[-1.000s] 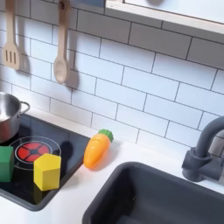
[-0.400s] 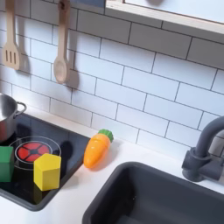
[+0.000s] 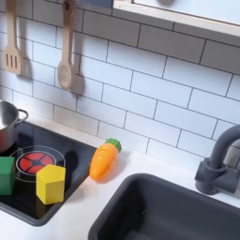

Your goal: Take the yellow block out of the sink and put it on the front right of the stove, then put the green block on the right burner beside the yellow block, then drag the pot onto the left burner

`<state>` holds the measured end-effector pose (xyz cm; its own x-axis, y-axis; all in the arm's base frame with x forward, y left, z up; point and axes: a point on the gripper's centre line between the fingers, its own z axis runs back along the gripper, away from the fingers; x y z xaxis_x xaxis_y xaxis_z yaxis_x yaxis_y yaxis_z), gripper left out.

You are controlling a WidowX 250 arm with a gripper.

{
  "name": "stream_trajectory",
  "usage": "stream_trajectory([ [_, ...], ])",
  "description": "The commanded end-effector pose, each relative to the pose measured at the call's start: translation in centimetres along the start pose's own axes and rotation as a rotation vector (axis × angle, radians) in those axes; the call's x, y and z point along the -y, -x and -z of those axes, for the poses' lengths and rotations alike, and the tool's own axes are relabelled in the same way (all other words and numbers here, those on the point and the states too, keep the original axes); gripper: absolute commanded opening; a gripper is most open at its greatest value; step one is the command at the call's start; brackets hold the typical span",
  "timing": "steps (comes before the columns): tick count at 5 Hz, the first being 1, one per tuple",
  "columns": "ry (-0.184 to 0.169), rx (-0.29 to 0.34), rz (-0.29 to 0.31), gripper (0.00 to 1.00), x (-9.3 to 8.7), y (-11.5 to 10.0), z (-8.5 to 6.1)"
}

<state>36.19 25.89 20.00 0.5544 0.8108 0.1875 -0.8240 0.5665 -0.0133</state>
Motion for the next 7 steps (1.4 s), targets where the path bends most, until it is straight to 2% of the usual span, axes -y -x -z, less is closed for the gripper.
stream_trajectory([
  [1,0.016,-0.022,0.085,1.00,1.6,1.4,-0.3],
  [2,0.008,-0.032,0.167,1.00,2.9,3.0,0.2],
  [3,0.041,-0.031,0.203,1.00,3.4,4.7,-1.4],
  [4,0.047,-0.049,0.240,1.00,3.4,5.7,-1.9],
  [7,0.050,-0.058,0.335,1.00,1.6,9.1,-2.6],
])
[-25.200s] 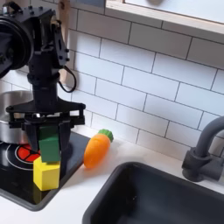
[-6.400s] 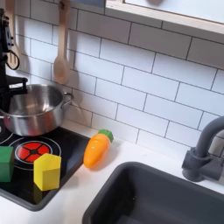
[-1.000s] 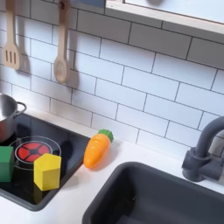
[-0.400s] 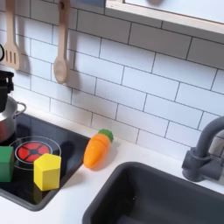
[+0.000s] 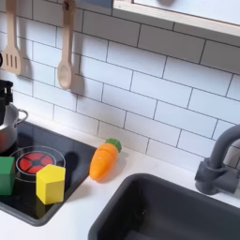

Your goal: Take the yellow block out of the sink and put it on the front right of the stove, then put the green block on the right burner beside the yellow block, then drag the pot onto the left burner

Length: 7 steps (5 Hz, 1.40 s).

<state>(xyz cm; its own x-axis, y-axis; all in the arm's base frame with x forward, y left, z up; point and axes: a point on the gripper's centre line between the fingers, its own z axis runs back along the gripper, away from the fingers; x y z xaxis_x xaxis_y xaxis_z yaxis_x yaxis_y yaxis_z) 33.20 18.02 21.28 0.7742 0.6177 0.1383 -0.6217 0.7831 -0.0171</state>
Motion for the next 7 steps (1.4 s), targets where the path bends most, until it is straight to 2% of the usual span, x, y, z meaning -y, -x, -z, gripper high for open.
stream_trajectory([
  [1,-0.002,0.005,0.087,1.00,-0.5,2.6,0.2],
  [2,-0.006,0.003,0.130,1.00,-1.0,4.1,0.3],
  [3,0.005,0.004,0.184,1.00,-1.1,5.5,0.2],
  [4,0.048,0.049,0.238,1.00,-0.6,5.7,-0.6],
  [7,0.051,0.056,0.245,1.00,-0.4,5.8,-0.9],
])
